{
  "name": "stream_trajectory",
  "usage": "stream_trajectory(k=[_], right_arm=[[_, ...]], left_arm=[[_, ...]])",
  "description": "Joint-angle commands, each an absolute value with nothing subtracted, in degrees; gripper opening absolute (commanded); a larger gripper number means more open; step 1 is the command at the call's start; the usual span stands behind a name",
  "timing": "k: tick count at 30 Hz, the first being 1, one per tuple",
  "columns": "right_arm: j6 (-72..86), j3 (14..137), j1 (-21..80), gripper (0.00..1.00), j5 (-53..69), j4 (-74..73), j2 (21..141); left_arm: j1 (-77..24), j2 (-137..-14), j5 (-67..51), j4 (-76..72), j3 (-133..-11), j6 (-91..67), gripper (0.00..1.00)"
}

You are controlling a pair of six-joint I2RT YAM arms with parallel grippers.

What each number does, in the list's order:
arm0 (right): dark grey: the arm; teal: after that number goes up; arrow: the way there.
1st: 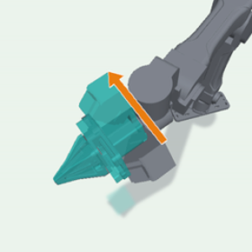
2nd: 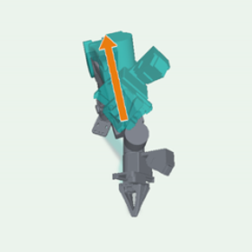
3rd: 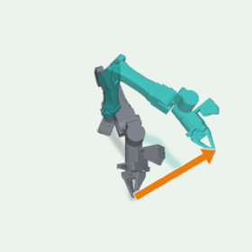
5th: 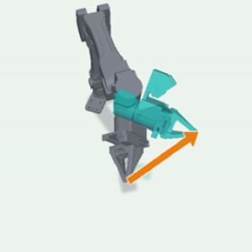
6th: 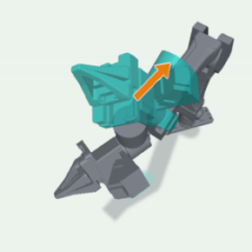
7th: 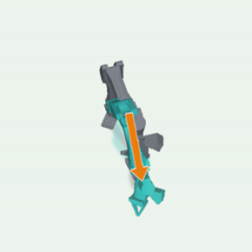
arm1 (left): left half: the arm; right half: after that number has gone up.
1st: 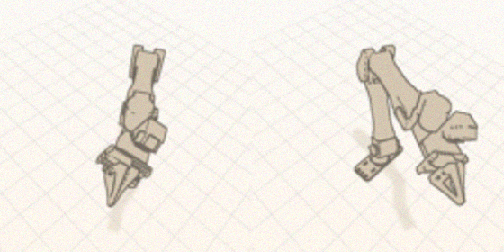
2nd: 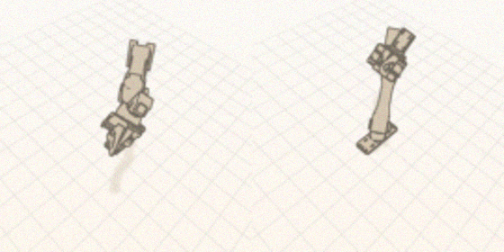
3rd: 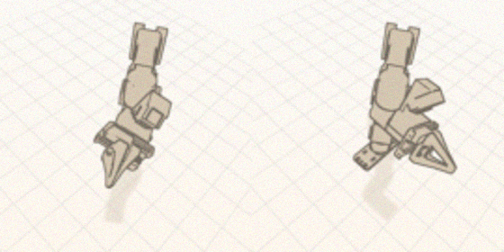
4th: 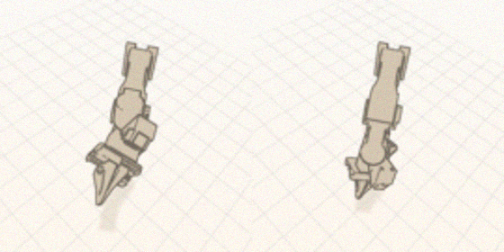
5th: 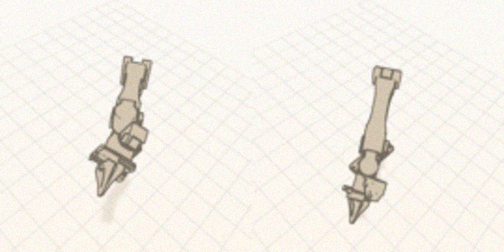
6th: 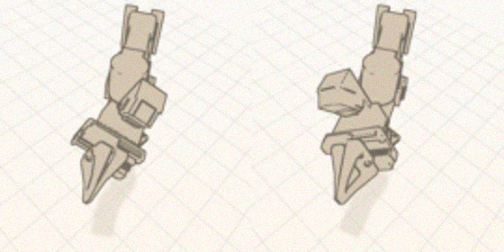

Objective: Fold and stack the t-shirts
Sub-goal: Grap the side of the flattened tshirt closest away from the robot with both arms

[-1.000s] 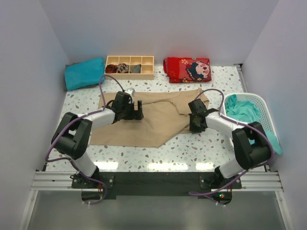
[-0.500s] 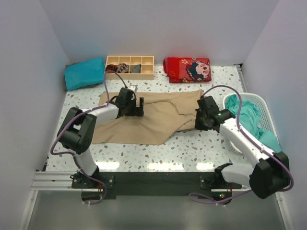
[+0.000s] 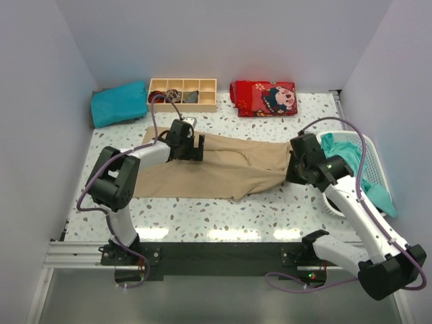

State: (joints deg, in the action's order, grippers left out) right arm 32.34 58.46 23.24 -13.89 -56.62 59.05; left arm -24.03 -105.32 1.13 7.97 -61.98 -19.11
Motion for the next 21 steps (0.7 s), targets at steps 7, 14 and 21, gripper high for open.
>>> stream_trajectory(k=[7,14,21], right_arm=[[29.09,60.48,23.29,0.52,-19.87,-55.38,66.88],[28.57,58.8,23.38,0.59,-20.04,-48.36,65.73],[26.11,63.45,23.29,0.57,-18.2,-34.22,84.68]], left_arm=[[-23.91,-106.01,0.35,10.81,-63.02,-17.49,1.0],[-23.99,-98.01,-3.68,11.96,-63.98,-18.19,1.0],[-23.82,-95.53,-2.12,10.54,-69.15,-17.93,1.0]])
